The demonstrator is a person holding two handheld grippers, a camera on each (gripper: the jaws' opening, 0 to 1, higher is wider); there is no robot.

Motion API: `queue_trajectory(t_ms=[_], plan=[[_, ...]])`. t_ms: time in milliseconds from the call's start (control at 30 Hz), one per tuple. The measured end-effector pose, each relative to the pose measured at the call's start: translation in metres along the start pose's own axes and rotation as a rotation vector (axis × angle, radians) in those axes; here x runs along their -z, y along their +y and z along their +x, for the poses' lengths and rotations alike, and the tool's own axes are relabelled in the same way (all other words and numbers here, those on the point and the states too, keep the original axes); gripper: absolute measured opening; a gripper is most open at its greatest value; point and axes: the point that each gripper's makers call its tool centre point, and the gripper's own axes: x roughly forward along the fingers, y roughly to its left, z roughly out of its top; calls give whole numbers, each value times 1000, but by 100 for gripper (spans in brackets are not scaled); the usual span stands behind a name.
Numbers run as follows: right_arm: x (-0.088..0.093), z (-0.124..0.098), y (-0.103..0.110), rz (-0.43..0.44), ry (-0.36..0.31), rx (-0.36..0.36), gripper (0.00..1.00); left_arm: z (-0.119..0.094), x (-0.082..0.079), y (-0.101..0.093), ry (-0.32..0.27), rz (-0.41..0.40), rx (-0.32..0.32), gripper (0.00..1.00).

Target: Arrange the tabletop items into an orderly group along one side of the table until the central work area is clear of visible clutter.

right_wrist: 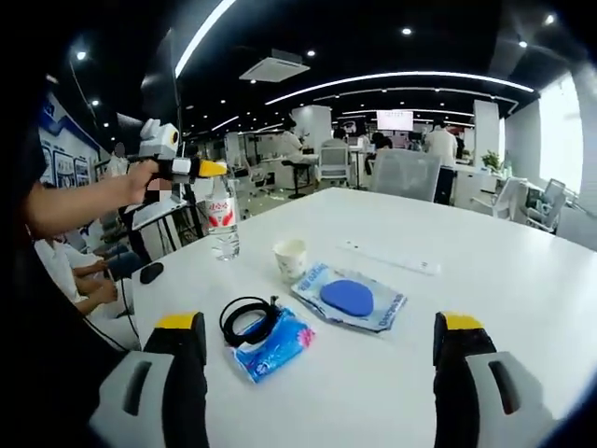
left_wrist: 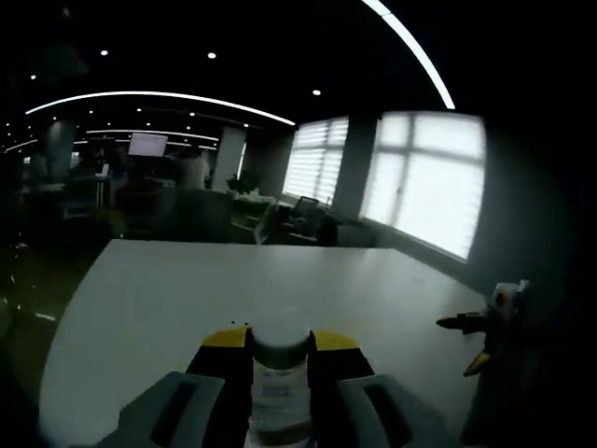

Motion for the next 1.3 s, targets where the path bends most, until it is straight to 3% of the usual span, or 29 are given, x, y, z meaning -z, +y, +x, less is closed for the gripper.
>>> queue_trajectory(t_ms=[367,733,967,1300], plan=[[14,-10,-19,32,21,78,96,31,17,36,22,19,-36,18],[24,-10,-28,54,42,110,95,66,35,49,63,42,-78,18],[30,-9,-35,69,55,127,94,76,39,67,66,48,-99,19],[36,-6,-43,93,67,139,93,85,45,77,67,89,-96,19]])
